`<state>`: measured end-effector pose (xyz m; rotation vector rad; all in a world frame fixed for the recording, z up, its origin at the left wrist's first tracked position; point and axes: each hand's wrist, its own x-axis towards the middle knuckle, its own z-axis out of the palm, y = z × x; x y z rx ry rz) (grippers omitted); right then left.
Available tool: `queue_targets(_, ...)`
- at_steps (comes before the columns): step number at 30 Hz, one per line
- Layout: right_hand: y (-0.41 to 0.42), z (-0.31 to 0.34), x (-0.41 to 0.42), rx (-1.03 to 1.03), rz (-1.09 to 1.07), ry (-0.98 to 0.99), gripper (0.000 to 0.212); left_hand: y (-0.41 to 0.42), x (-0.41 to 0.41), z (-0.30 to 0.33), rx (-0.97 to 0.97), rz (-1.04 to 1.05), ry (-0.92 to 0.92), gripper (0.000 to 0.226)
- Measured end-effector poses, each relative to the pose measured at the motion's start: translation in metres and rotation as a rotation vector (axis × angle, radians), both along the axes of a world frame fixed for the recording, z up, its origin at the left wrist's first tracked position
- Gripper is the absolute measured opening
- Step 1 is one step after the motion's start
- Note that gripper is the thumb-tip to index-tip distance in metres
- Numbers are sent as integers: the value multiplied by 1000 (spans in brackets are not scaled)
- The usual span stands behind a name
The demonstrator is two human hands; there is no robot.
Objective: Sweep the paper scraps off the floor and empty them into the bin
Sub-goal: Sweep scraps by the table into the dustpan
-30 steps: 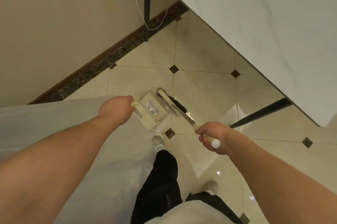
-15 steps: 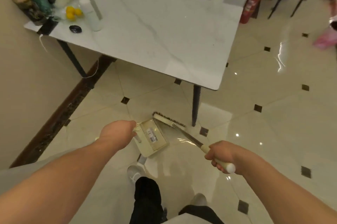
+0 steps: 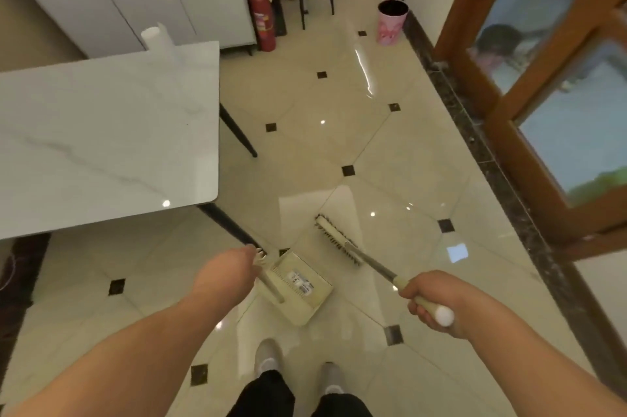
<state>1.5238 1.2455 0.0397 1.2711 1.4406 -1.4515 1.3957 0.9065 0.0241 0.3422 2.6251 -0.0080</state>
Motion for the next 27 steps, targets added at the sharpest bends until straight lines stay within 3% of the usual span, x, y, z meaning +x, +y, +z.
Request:
queue_targets(6,44,5,-58,-122,-476,108,16,71,-69,20,78,-79,74,21)
queue_targets(9,67,8,-114,-180,-615,169,18,106,-126,27,164,-104,98,20)
queue_targets(20,174,79,-316,-302,-785,275,7,229,-351,85,254,-123,170,22)
queue_targets(27,266,81,-415,-366,-816,345,13,323,-467,106,203,-149,275,23)
